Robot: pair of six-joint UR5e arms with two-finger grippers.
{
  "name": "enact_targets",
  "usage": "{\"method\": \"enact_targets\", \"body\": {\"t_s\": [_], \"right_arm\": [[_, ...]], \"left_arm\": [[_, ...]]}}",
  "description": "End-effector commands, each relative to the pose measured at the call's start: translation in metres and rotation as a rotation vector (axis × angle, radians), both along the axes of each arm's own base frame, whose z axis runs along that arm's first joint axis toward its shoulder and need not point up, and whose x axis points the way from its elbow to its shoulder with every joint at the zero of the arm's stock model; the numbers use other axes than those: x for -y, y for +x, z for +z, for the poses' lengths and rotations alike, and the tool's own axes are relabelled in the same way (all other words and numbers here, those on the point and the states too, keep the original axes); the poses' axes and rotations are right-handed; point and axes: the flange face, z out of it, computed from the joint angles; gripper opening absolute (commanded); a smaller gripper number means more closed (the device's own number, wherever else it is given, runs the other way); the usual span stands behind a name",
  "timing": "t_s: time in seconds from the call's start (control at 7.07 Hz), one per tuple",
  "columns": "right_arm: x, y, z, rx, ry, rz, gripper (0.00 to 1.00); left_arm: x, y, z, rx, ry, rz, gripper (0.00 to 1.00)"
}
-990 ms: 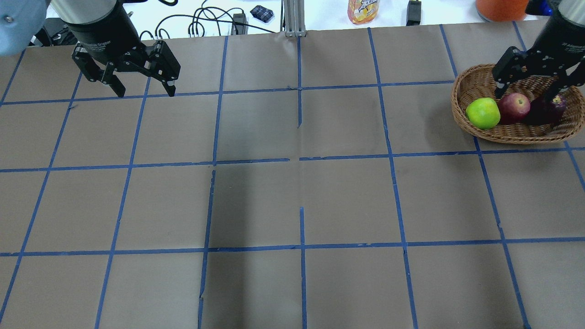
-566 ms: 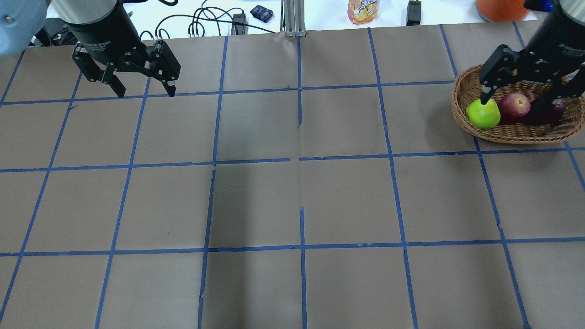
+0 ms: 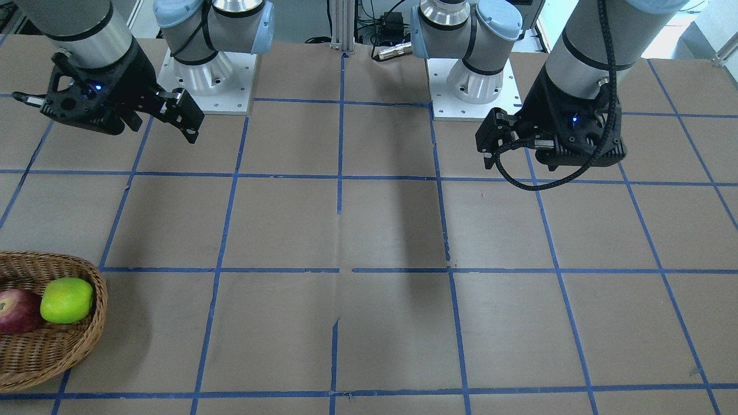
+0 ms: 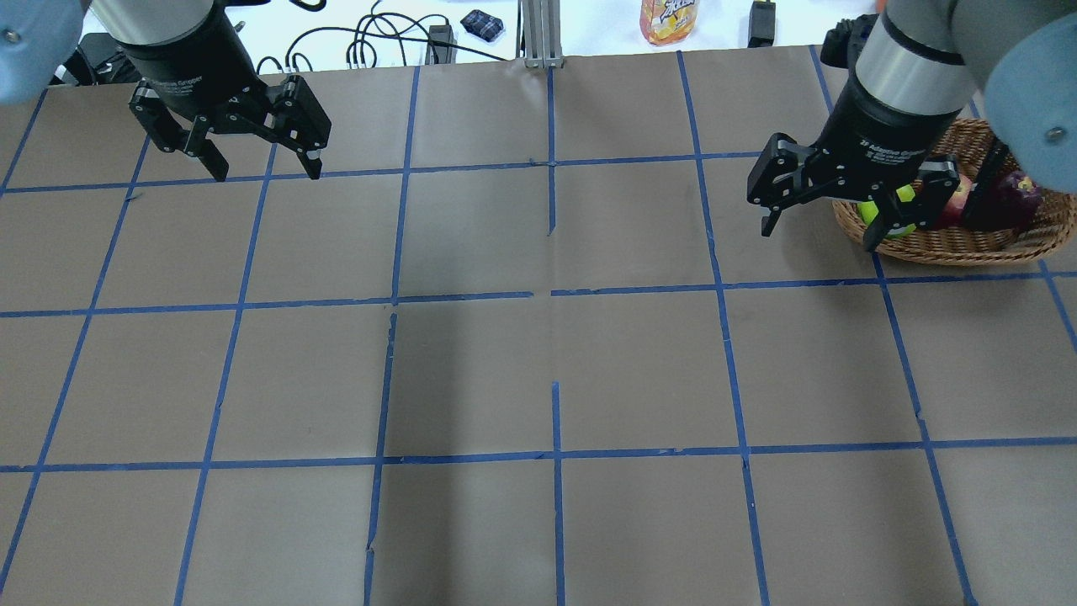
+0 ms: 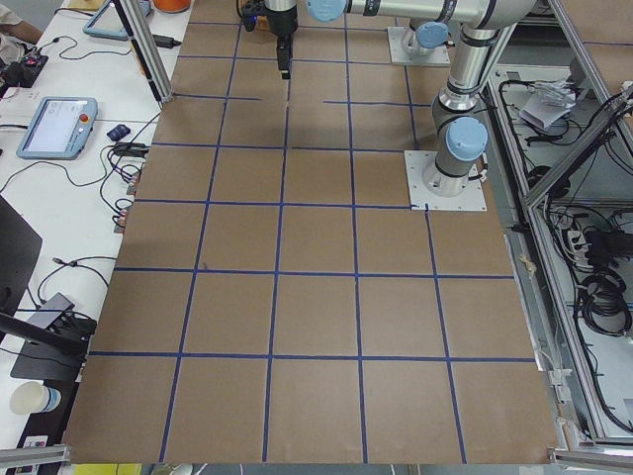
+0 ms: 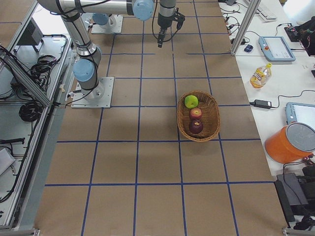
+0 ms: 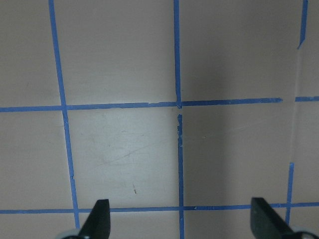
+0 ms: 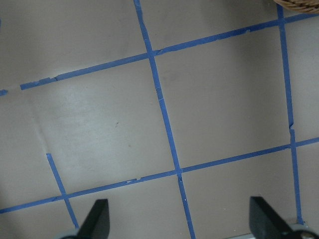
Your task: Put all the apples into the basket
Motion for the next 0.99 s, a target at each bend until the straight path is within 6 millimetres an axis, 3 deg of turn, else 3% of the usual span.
{"method": "enact_targets", "body": {"t_s": [0.0,0.85], "right_arm": [[-0.002,0.013,0.005,-0.020,-0.008,0.036,1.00],[0.005,-0.002,0.016,0.002,-0.024,0.088,1.00]], "left_arm": [[-0.001,0.000,0.001,0.000,0.000,0.000,1.00],[0.000,0.000,0.000,0.000,0.000,0.000,1.00]]}}
